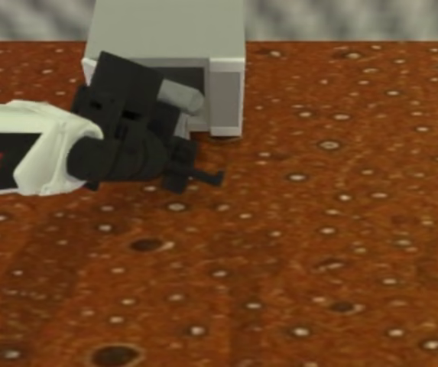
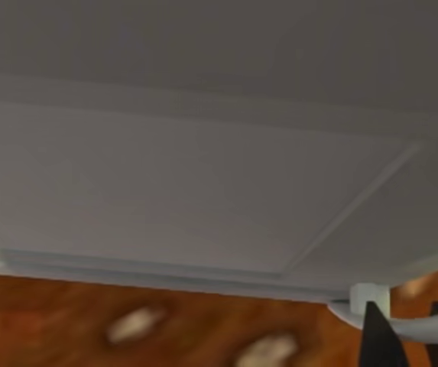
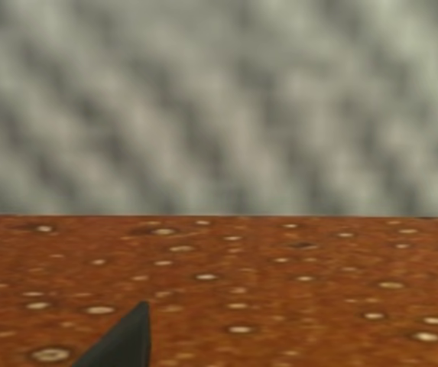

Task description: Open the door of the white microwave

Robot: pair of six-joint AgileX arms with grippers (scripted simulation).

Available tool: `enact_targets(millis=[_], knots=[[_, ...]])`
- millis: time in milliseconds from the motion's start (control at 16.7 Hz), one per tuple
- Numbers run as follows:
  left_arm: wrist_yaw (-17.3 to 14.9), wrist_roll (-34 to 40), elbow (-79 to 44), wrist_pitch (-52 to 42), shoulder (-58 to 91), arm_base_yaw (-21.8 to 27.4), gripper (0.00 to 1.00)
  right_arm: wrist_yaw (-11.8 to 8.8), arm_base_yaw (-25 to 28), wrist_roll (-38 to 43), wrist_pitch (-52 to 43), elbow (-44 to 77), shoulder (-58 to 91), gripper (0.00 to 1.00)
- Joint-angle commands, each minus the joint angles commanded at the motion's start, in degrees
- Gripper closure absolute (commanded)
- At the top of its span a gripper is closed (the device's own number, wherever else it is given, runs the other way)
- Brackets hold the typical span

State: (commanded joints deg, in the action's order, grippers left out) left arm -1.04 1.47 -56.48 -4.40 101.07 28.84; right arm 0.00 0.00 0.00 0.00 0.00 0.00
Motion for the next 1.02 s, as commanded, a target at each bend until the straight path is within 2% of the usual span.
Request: enact_targets(millis=[180, 1020], knots=[[-0.95, -1.52, 0.83, 0.1, -0.57, -0.7, 1.0, 0.0, 0.0, 0.0, 0.0, 0.0, 0.0, 0.0], [-0.96, -1.54, 0.83, 0.1, -0.58, -0.71, 1.0, 0.0, 0.0, 0.0, 0.0, 0.0, 0.0, 0.0]])
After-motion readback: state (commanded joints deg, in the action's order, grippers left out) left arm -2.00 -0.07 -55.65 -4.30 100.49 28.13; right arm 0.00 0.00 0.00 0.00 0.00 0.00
